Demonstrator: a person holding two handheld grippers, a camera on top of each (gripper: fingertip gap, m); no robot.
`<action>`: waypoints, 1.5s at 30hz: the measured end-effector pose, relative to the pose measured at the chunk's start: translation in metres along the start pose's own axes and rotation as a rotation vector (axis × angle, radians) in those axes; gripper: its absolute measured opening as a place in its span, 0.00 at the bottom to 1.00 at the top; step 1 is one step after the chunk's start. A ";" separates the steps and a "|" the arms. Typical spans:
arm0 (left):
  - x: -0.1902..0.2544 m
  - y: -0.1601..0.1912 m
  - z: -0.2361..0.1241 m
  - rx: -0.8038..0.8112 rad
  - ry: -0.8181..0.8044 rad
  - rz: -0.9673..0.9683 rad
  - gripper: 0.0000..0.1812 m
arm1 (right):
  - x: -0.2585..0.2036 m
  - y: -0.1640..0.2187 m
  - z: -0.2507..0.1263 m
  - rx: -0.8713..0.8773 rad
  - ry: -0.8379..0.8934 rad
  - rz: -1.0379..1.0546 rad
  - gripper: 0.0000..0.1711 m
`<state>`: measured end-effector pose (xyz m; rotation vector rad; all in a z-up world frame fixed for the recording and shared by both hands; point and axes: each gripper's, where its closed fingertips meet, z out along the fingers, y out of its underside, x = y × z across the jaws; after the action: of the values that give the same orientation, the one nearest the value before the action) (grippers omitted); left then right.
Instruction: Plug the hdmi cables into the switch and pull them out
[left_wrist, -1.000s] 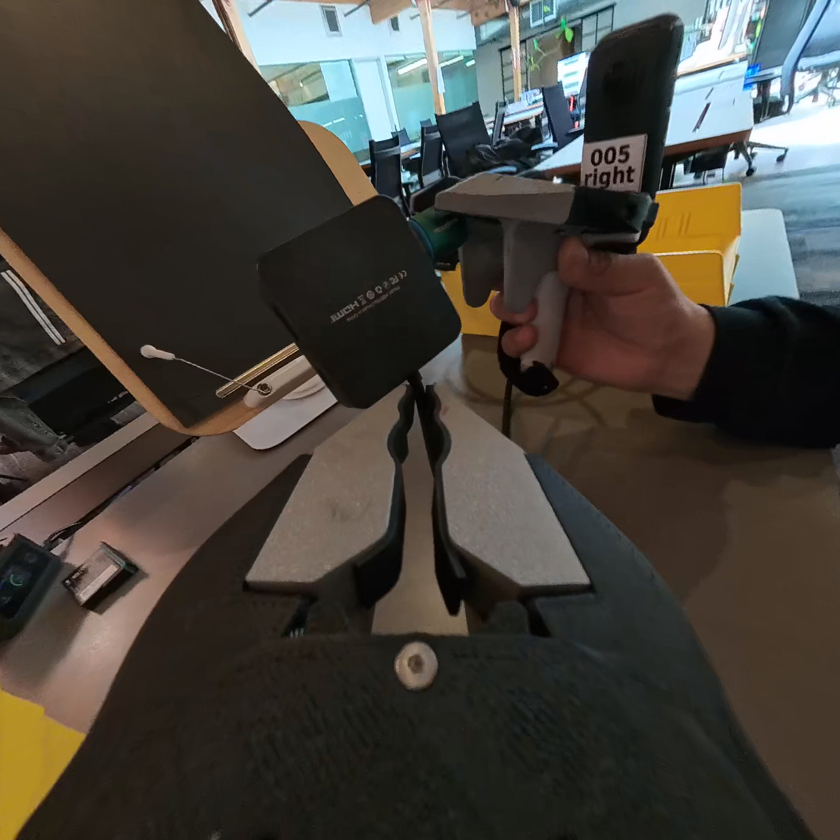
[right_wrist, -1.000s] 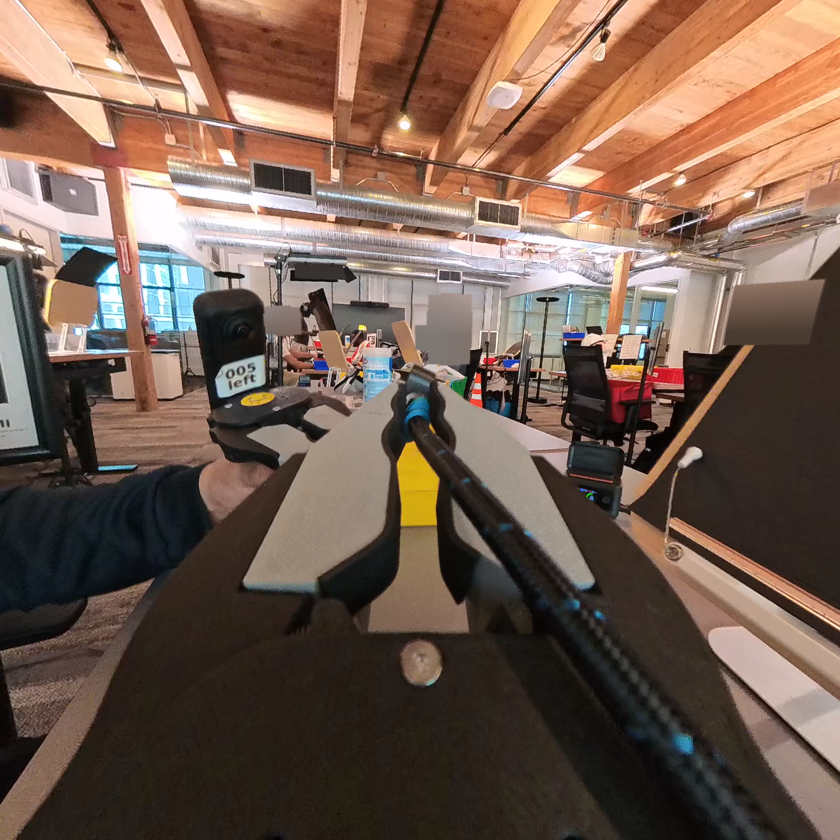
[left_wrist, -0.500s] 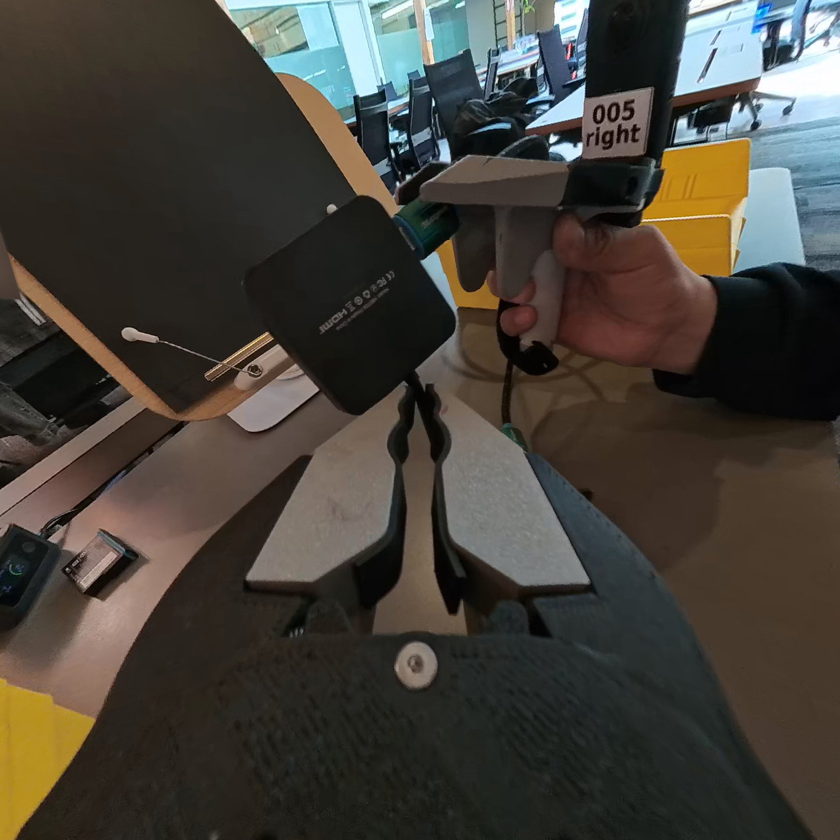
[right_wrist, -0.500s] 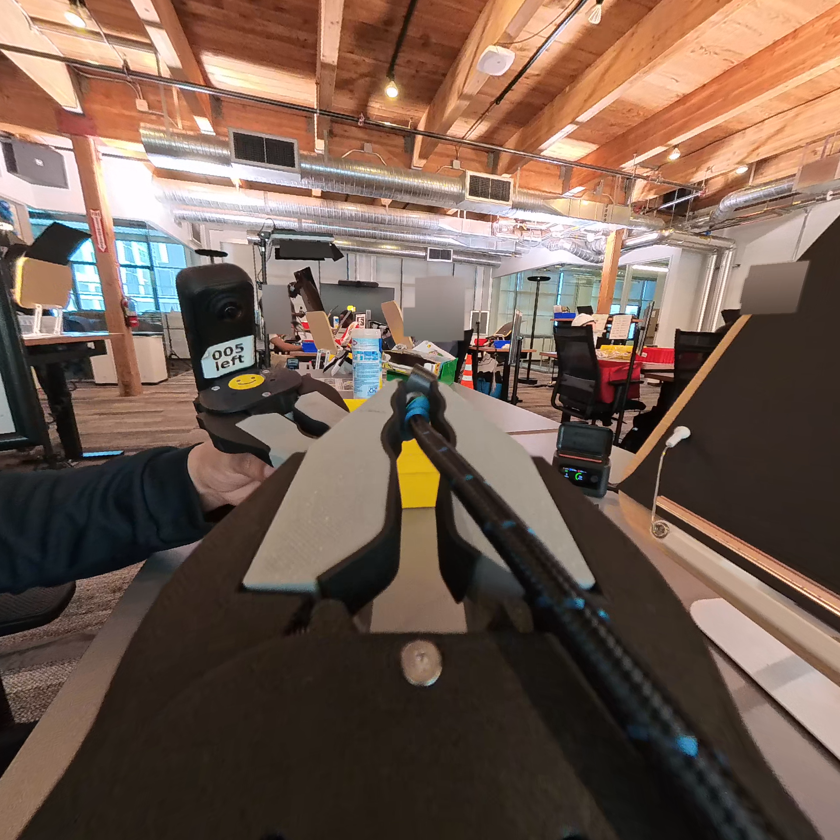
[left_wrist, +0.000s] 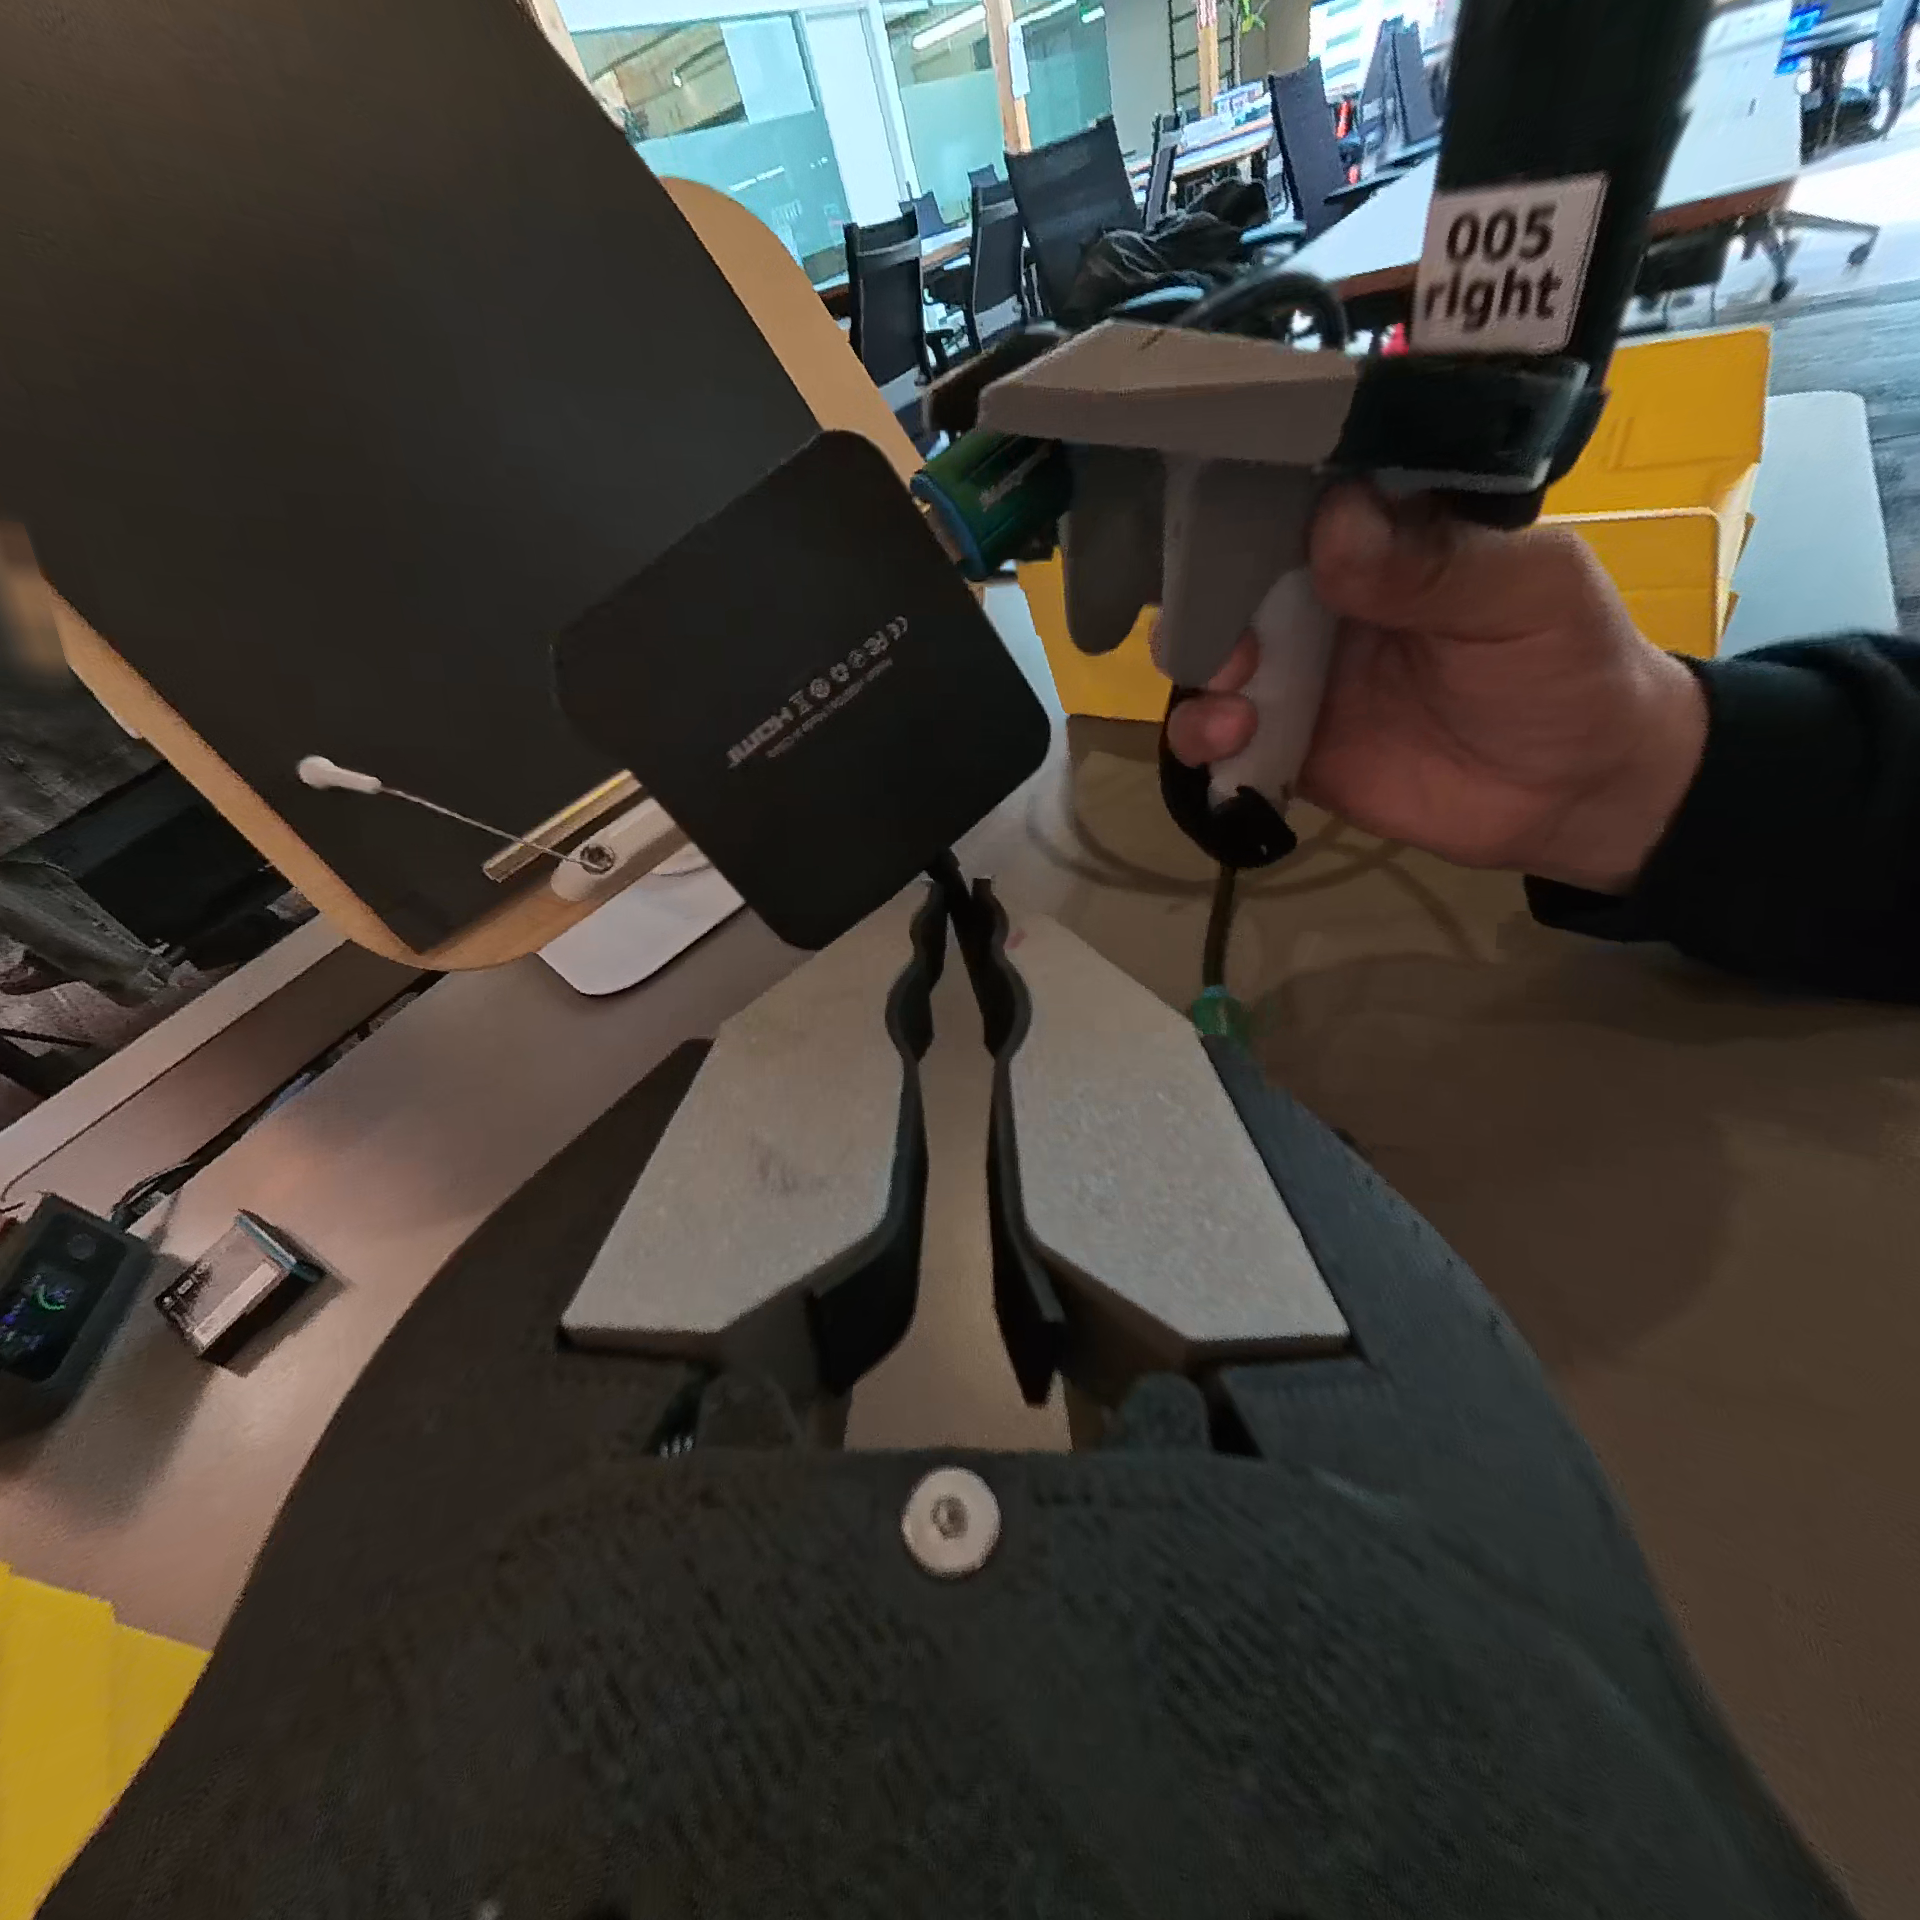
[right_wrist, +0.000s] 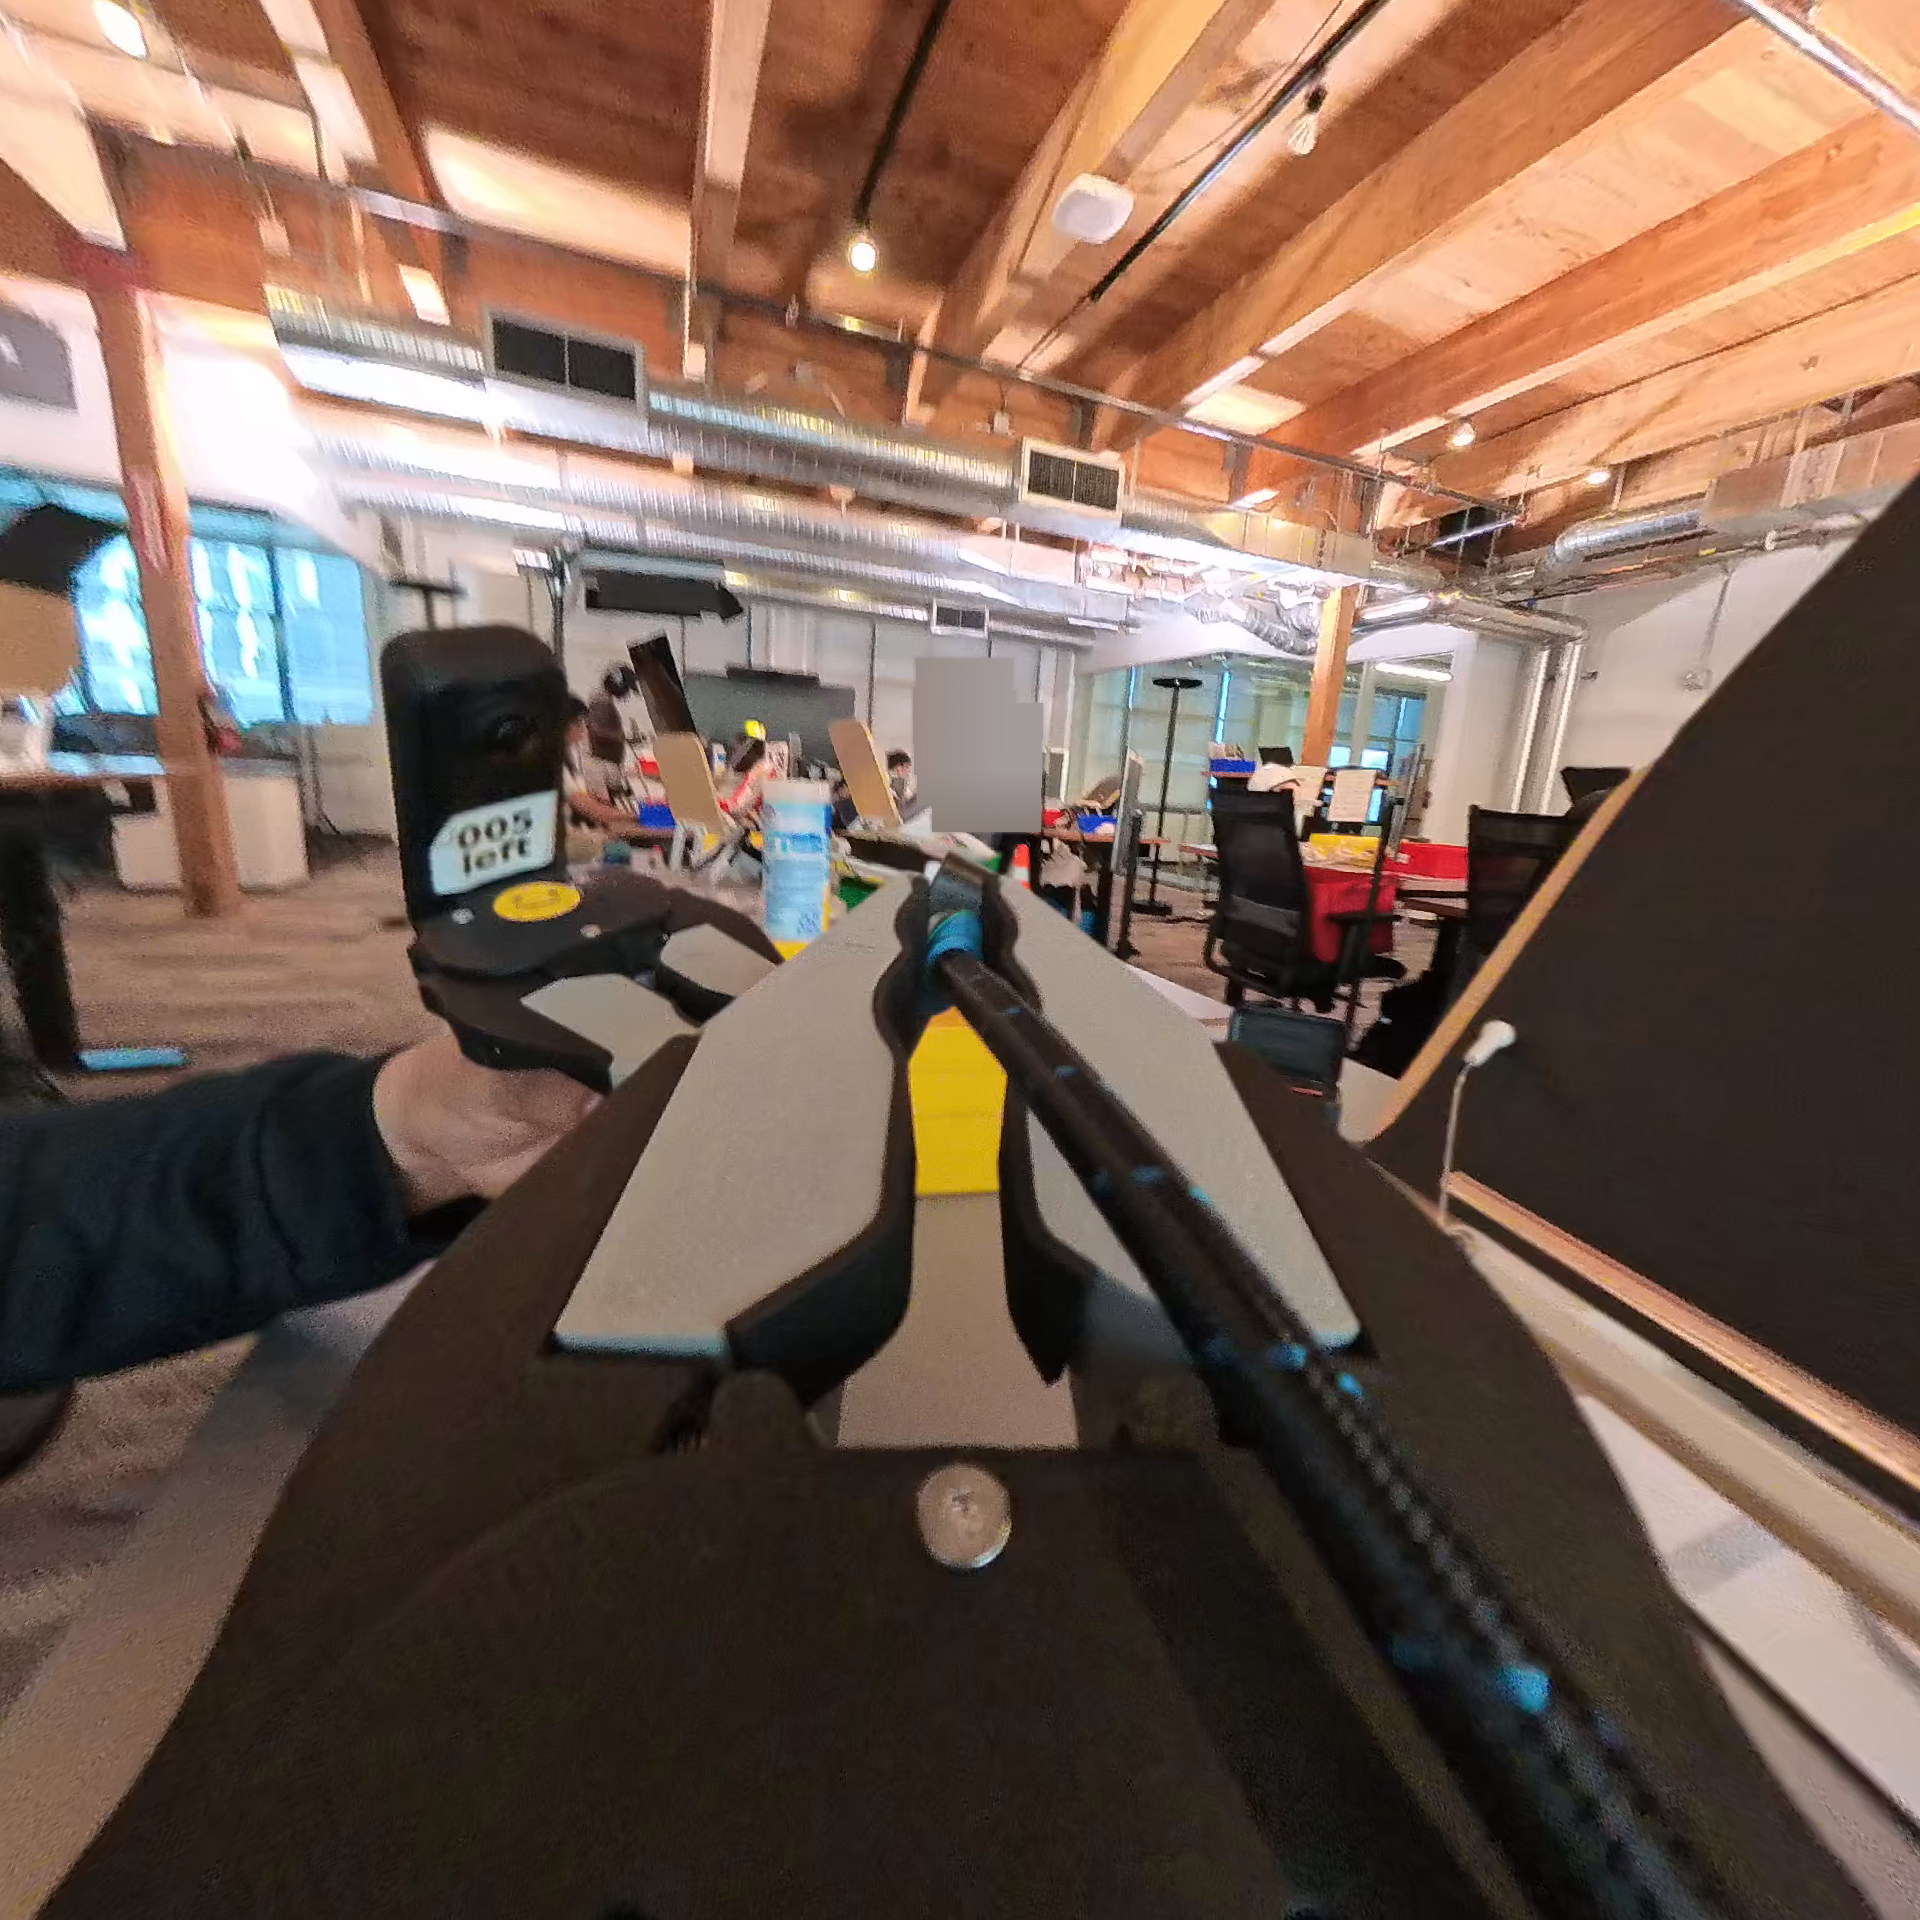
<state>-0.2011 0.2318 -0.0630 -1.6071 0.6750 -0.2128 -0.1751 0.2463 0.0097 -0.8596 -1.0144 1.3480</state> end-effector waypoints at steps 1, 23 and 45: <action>-0.001 -0.004 -0.001 0.010 -0.004 -0.011 0.01 | 0.002 -0.003 -0.001 0.027 -0.002 0.040 0.04; -0.014 -0.019 -0.026 0.353 0.143 -0.446 0.14 | -0.009 0.000 0.002 0.086 -0.133 0.192 0.03; -0.010 -0.006 -0.017 0.304 0.213 -0.496 0.08 | 0.007 0.031 -0.002 -0.070 -0.224 0.600 0.03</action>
<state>-0.2159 0.2232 -0.0516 -1.4425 0.3686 -0.8202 -0.1842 0.2551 -0.0193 -1.1392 -1.0174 1.9572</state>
